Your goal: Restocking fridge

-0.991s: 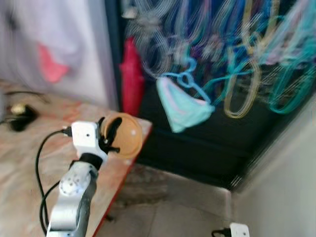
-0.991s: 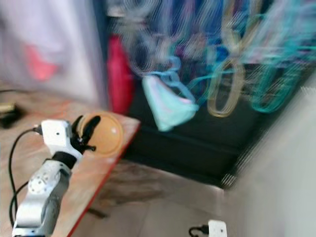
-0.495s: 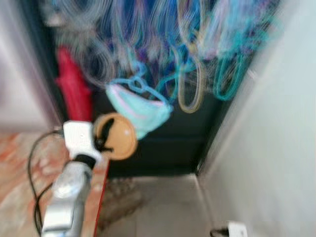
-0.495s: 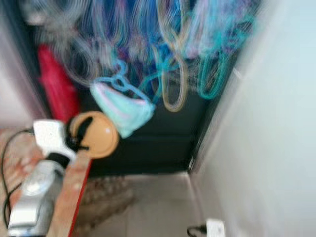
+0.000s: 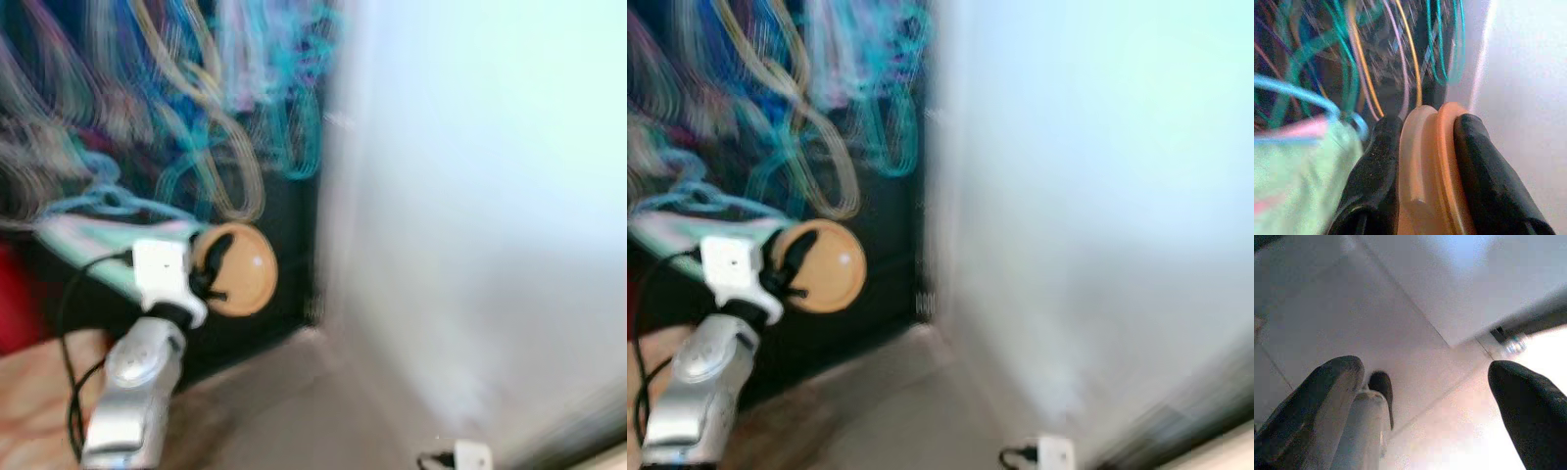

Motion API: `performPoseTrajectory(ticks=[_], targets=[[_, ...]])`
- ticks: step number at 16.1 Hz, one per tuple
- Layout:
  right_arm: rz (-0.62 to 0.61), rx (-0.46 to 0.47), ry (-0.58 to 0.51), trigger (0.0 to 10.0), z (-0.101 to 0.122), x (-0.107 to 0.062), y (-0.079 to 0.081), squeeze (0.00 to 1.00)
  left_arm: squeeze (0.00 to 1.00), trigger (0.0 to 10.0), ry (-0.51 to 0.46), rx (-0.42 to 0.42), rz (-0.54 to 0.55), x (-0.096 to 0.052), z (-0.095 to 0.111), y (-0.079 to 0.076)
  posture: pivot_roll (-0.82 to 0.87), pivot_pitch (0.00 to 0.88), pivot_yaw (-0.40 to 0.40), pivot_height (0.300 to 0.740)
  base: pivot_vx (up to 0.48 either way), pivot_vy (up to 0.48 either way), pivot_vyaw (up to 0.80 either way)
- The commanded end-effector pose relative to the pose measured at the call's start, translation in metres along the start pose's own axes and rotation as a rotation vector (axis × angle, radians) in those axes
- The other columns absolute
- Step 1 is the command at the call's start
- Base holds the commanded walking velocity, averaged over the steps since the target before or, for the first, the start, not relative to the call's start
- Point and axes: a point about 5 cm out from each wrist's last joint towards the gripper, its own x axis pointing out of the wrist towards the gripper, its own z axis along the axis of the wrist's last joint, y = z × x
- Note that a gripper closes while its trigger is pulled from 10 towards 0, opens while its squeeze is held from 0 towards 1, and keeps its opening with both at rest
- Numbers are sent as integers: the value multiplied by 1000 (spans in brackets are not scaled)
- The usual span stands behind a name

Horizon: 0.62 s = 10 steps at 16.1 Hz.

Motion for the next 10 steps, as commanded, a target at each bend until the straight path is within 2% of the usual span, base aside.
performPoseTrajectory(ticks=[1,7,10], targets=[[-5,4,0,10000,0,0,-1,0,0,10000,4,-4,4,-1,-4,0,87,18,7,740,0,0,-788],[-8,13,-10,10000,4,1,1,0,0,10000,126,-4,42,-9,-39,17,77,8,24,740,0,0,-788],[-9,18,-15,10000,7,2,3,0,0,10000,251,-32,102,-17,-75,31,65,0,30,740,0,0,-788]])
